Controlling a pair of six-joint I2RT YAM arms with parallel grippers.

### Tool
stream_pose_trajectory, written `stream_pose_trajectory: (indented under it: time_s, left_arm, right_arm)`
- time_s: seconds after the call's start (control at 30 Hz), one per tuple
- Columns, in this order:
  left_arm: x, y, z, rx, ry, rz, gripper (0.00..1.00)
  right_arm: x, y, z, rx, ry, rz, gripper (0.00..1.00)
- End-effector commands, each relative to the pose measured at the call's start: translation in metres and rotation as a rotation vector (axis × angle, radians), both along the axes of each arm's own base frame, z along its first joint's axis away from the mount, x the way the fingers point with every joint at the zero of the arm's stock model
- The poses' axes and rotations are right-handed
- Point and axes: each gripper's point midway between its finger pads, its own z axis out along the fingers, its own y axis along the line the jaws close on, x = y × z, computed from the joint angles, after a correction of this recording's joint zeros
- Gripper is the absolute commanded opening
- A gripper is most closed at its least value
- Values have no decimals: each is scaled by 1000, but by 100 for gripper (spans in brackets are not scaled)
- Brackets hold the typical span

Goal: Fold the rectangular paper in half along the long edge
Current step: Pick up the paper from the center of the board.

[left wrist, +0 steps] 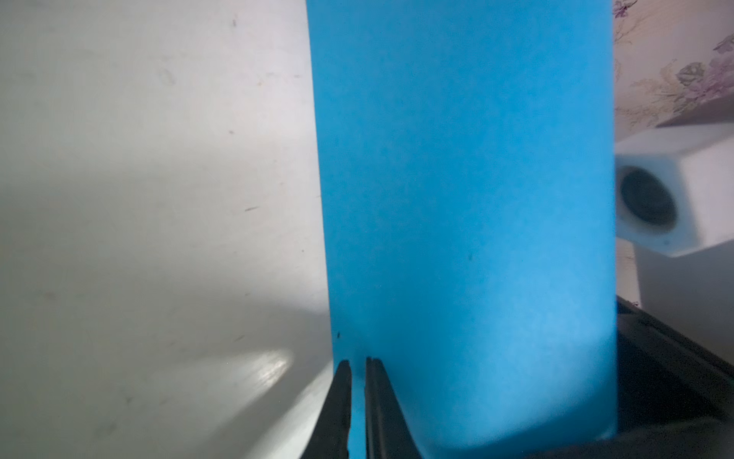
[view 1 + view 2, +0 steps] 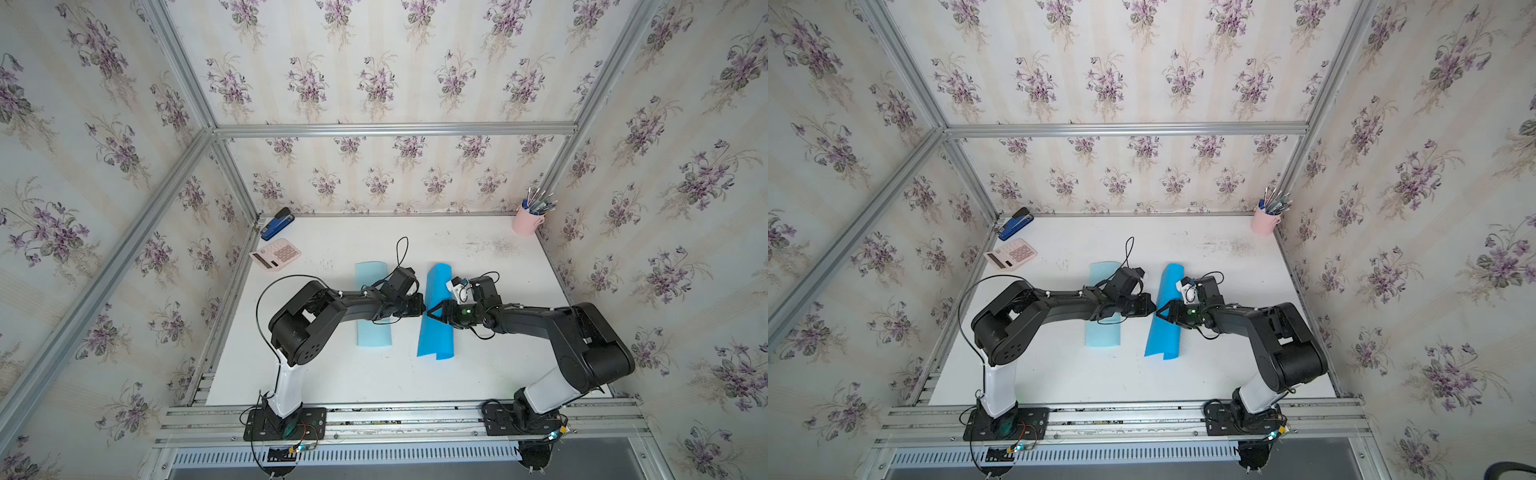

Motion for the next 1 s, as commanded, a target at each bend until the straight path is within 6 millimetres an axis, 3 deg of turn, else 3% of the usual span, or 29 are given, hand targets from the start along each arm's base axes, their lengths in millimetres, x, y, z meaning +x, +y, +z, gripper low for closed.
stream_pose_trajectory:
  time_s: [0.0, 0.57, 0.8, 0.97]
  left_arm:
    - [2, -7, 11, -46, -20, -16, 12]
    - [-1, -9, 35, -86, -54, -38, 13]
    - [-2, -6, 58, -103, -93, -39, 14]
    - [-3, -2, 86, -119, -136, -43, 15]
  right_arm:
    - [-10, -7, -11, -32, 71, -33, 55]
    - [3, 20, 39, 211, -18, -12, 49]
    - [3, 28, 69, 313, -49, 15, 46]
    - [3, 32, 92, 363, -79, 33, 46]
